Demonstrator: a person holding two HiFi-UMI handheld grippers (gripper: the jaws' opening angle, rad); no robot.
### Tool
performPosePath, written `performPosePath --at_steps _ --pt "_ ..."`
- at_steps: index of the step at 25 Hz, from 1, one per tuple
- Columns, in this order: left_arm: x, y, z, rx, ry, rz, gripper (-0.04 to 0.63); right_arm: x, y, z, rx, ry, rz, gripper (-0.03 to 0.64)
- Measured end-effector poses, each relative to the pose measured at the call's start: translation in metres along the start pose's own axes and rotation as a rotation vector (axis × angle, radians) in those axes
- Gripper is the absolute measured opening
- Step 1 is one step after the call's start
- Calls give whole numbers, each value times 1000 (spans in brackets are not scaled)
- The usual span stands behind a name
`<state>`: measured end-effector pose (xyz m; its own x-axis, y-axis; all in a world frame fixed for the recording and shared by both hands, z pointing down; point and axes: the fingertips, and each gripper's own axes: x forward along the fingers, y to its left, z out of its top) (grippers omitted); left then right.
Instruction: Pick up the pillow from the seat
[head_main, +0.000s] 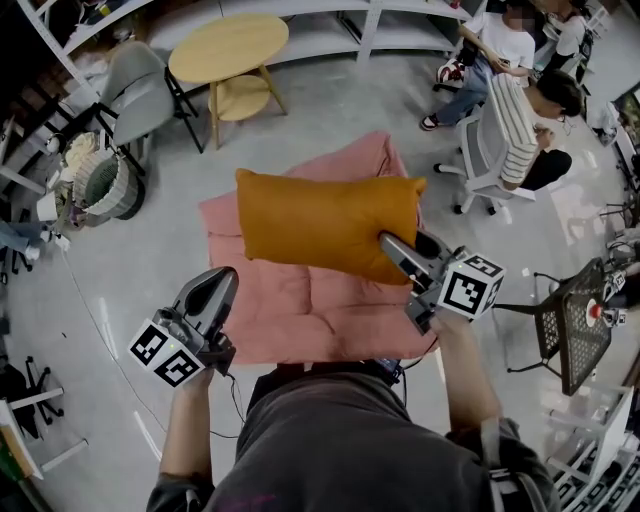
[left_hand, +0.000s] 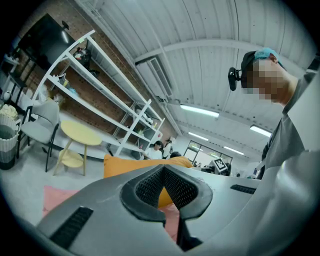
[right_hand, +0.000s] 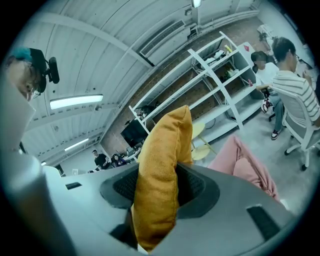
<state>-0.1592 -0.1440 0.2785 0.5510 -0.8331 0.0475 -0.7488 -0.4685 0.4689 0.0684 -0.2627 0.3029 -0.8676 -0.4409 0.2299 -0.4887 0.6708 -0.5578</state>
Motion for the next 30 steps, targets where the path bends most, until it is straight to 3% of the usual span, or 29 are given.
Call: performPosePath --at_steps 30 --pt "-5 -11 -10 -4 -29 48 11 8 -4 -4 15 17 52 198"
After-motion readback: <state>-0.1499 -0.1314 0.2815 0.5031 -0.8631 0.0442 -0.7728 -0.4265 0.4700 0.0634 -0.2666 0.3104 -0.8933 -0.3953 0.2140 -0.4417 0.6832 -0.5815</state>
